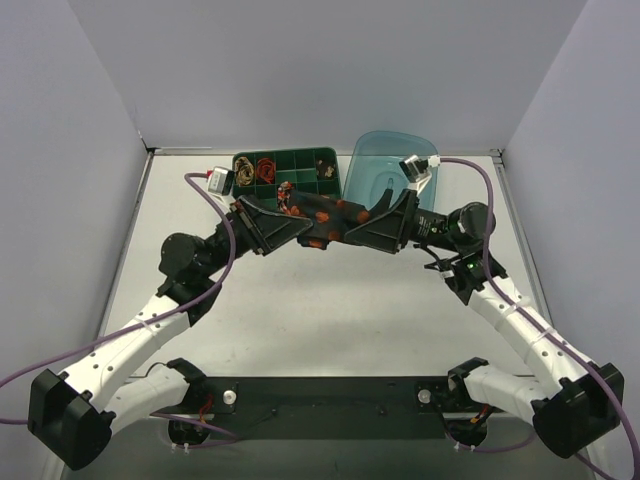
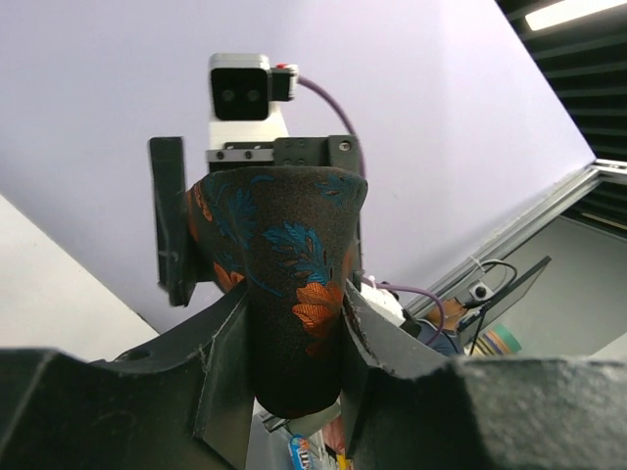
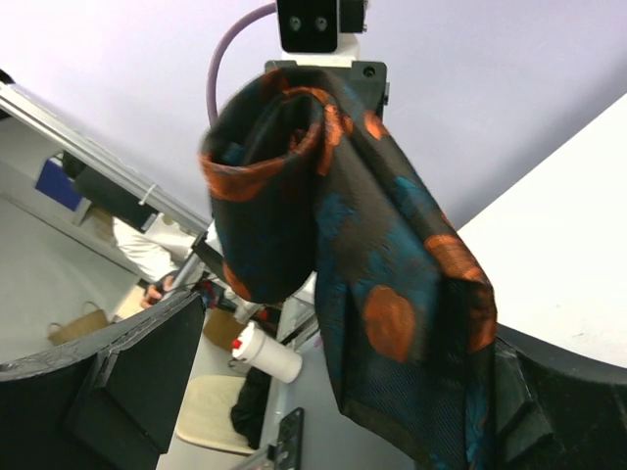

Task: Roll the ties
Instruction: Place the tie in the storage box.

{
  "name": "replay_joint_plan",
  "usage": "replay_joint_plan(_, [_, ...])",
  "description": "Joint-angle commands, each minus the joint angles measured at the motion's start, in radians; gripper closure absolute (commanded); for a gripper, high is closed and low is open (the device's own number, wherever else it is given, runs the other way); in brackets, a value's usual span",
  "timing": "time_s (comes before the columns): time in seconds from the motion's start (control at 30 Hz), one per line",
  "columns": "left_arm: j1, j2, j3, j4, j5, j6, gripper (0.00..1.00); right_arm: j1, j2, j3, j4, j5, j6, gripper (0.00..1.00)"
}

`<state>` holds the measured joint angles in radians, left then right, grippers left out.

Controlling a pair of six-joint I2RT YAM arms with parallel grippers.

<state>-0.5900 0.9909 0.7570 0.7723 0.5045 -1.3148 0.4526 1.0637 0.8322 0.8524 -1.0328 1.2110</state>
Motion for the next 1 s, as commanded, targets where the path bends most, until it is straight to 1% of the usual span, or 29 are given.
replay_joint_plan(0.0, [-0.008, -0.028, 0.019, -0.074, -0.029, 0.064, 0.59, 0.012, -0.033, 0.094, -0.122, 0.016, -0.152, 0.04])
replay_joint_plan(0.03, [-0.011, -0.031, 0.022, -0.111, -0.032, 0.077, 0.59, 0.017, -0.033, 0.108, -0.209, 0.020, -0.181, 0.04])
replay_joint_plan(0.07, [-0.016, -0.034, 0.024, -0.126, -0.046, 0.094, 0.58, 0.023, -0.030, 0.125, -0.254, 0.031, -0.208, 0.04])
replay_joint_plan(0.1, [-0.017, -0.035, 0.025, -0.134, -0.050, 0.098, 0.58, 0.029, -0.028, 0.160, -0.313, 0.037, -0.285, 0.04])
replay_joint_plan(0.13, [-0.018, -0.038, 0.025, -0.146, -0.053, 0.103, 0.58, 0.047, -0.019, 0.177, -0.399, 0.043, -0.313, 0.04])
replay_joint_plan(0.2, [-0.021, -0.037, 0.030, -0.162, -0.064, 0.115, 0.58, 0.067, -0.004, 0.221, -0.490, 0.071, -0.388, 0.04])
replay_joint_plan(0.3, [-0.025, -0.035, 0.031, -0.182, -0.069, 0.129, 0.58, 0.100, 0.027, 0.245, -0.562, 0.094, -0.421, 0.05])
replay_joint_plan(0.63, [-0.028, -0.041, 0.033, -0.225, -0.083, 0.154, 0.58, 0.109, 0.070, 0.272, -0.589, 0.134, -0.427, 0.15])
replay_joint_plan(0.87, [-0.030, -0.044, 0.035, -0.283, -0.098, 0.186, 0.58, 0.107, 0.085, 0.285, -0.553, 0.120, -0.404, 0.19])
replay_joint_plan(0.93, [-0.030, -0.044, 0.036, -0.298, -0.104, 0.195, 0.59, 0.109, 0.094, 0.288, -0.550, 0.117, -0.400, 0.23])
replay_joint_plan(0.97, [-0.030, -0.044, 0.035, -0.300, -0.112, 0.200, 0.58, 0.109, 0.100, 0.291, -0.549, 0.102, -0.398, 0.27])
